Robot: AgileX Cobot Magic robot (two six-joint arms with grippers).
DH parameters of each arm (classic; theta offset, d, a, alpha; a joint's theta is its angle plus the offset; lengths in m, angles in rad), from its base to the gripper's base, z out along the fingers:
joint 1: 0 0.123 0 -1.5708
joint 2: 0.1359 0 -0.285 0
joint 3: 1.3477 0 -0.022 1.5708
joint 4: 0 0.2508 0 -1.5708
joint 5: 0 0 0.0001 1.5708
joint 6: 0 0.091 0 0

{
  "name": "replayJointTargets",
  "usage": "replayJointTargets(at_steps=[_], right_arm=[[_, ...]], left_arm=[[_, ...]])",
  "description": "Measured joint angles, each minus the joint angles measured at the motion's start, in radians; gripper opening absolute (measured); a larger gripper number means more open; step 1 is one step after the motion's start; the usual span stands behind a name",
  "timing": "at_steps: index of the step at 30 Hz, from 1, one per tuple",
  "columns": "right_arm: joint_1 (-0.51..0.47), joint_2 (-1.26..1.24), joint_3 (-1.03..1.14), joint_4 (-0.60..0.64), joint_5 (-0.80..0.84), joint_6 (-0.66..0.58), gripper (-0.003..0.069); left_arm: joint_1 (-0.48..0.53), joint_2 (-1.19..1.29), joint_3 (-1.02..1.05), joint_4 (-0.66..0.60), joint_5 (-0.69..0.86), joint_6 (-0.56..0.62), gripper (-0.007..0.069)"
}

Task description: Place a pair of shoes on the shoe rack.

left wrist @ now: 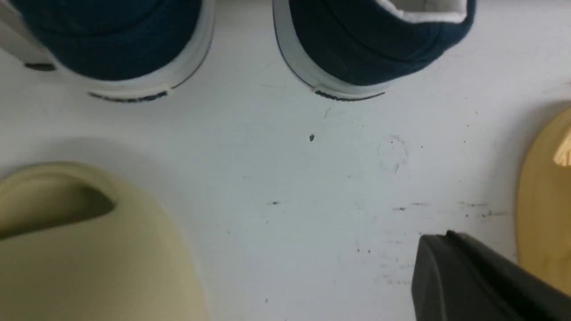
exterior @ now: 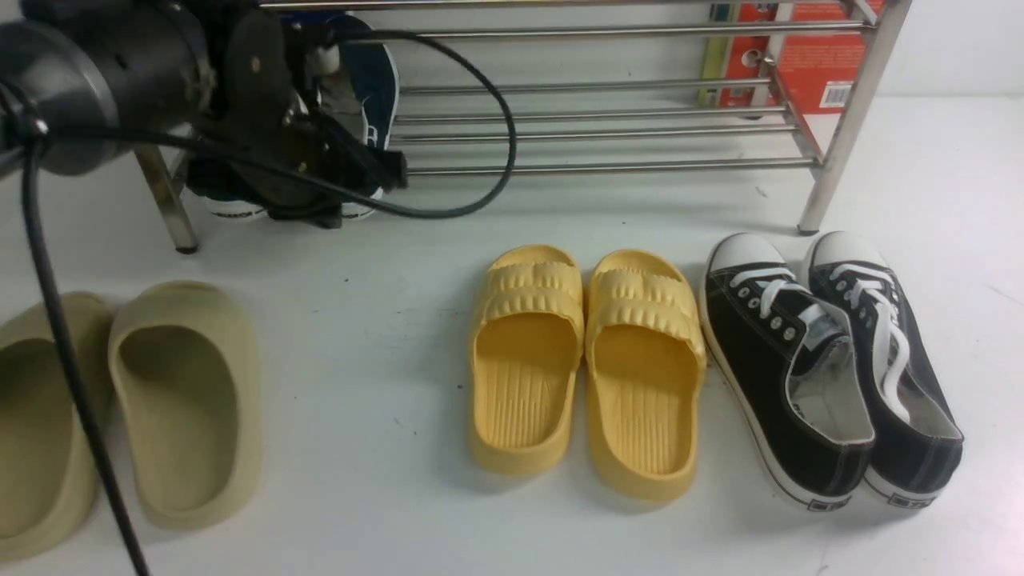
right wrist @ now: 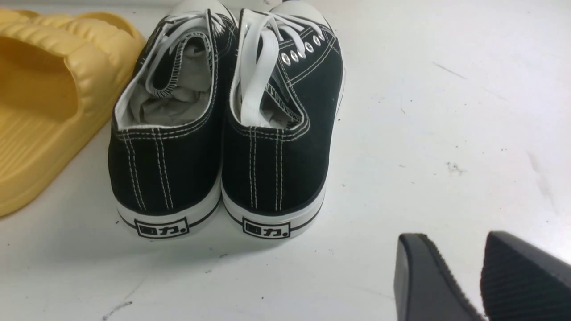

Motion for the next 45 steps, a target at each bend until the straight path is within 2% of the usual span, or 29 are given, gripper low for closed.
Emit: replayJointTargets(at_steps=[4,9,14,17,23,31,34,38,40,41,42,45], right_arm=[[0.000,0.000,0.000,0.000,0.000,0.000,0.0239],[0.000,0.000,0.000,0.000,0.000,0.000,0.0239],[0.000,0.000,0.000,0.000,0.000,0.000,0.0239],[0.000,0.000,0.000,0.000,0.000,0.000,0.0239],[0.000,0.000,0.000,0.000,0.000,0.000,0.0239],[0.000,0.000,0.000,0.000,0.000,0.000,0.0239],[0.000,0.000,0.000,0.000,0.000,0.000,0.0239],[0.000,0.000,0.000,0.000,0.000,0.000,0.0239],[0.000,0.000,0.000,0.000,0.000,0.000,0.0239],[0.000,0.000,0.000,0.000,0.000,0.000,0.0239],[0.000,0.000,0.000,0.000,0.000,0.000,0.0239],[0.000,0.000,0.000,0.000,0.000,0.000,0.0239]], left_arm=[[0.000,0.068,0.005,0.043,-0.090,0.008,-0.0013],[0.001,0.139,0.005,0.162,-0.208,-0.005,-0.0013],[0.002,0.157,0.007,0.287,-0.274,-0.082,-0.0013],[0.012,0.162,0.015,0.365,-0.308,-0.178,-0.0013],[0.022,0.166,0.018,0.433,-0.321,-0.323,-0.0013],[-0.033,0.124,0.016,0.469,-0.248,-0.367,-0.0013],[-0.088,0.054,0.013,0.459,-0.150,-0.366,-0.0013],[-0.147,-0.063,0.033,0.378,-0.032,-0.347,-0.0013],[-0.173,-0.180,0.110,0.276,0.021,-0.295,-0.0013],[-0.173,-0.190,0.110,0.267,0.021,-0.295,-0.0013],[-0.176,-0.270,0.173,0.191,0.033,-0.256,-0.0013],[-0.177,-0.434,0.308,0.068,0.043,-0.184,-0.0013]])
